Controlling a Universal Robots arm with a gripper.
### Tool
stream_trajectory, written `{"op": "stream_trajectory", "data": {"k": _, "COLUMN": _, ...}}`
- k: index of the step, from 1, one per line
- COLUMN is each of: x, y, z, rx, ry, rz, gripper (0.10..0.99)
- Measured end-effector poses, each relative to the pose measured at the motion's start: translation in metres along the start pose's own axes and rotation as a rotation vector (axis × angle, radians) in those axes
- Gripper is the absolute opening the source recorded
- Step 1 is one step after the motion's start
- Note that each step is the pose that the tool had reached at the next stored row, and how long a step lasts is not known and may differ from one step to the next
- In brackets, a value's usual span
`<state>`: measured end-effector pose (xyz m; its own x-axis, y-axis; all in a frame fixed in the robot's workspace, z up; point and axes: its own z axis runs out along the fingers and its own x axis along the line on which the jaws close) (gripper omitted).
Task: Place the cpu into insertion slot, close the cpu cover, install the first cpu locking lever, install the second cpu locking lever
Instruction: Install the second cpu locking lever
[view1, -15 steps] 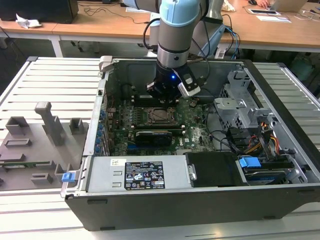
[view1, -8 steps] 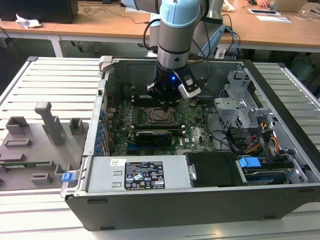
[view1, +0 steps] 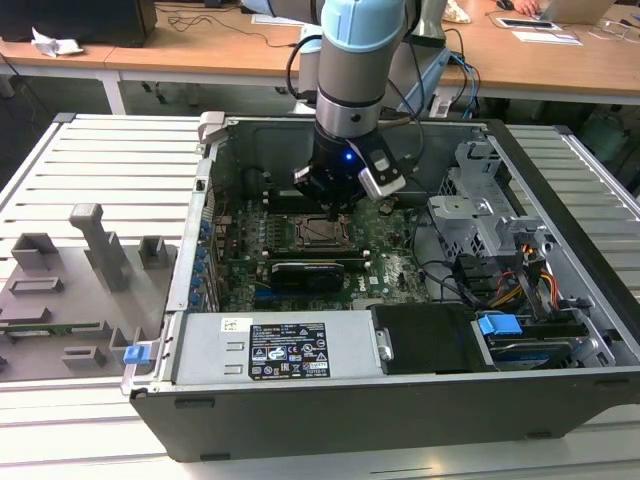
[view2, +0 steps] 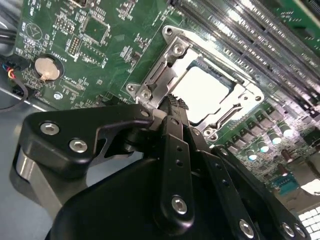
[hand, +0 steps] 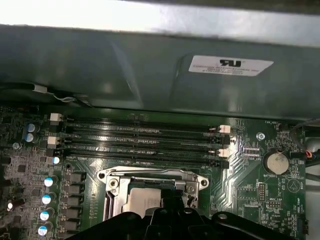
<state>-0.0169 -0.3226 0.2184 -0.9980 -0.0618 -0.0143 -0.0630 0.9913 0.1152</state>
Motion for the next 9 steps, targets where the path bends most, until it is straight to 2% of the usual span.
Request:
{"op": "stream_trajectory", "data": {"k": 1, "x": 0.0001, "y": -0.0004, "z": -0.0011, "rx": 0.000, "ry": 0.0001, "rz": 0.000, "gripper": 0.106}}
{"op": "stream_trajectory", "data": {"k": 7, "x": -0.0003, "y": 0.0022, "z": -0.0244, "rx": 0.000, "ry": 0.0000, "rz": 0.000, "gripper": 0.106}}
{"op": "stream_trajectory", "data": {"k": 9, "x": -0.0003, "y": 0.0024, "z": -0.0266, "rx": 0.000, "ry": -0.0001, "rz": 0.000, "gripper": 0.106}}
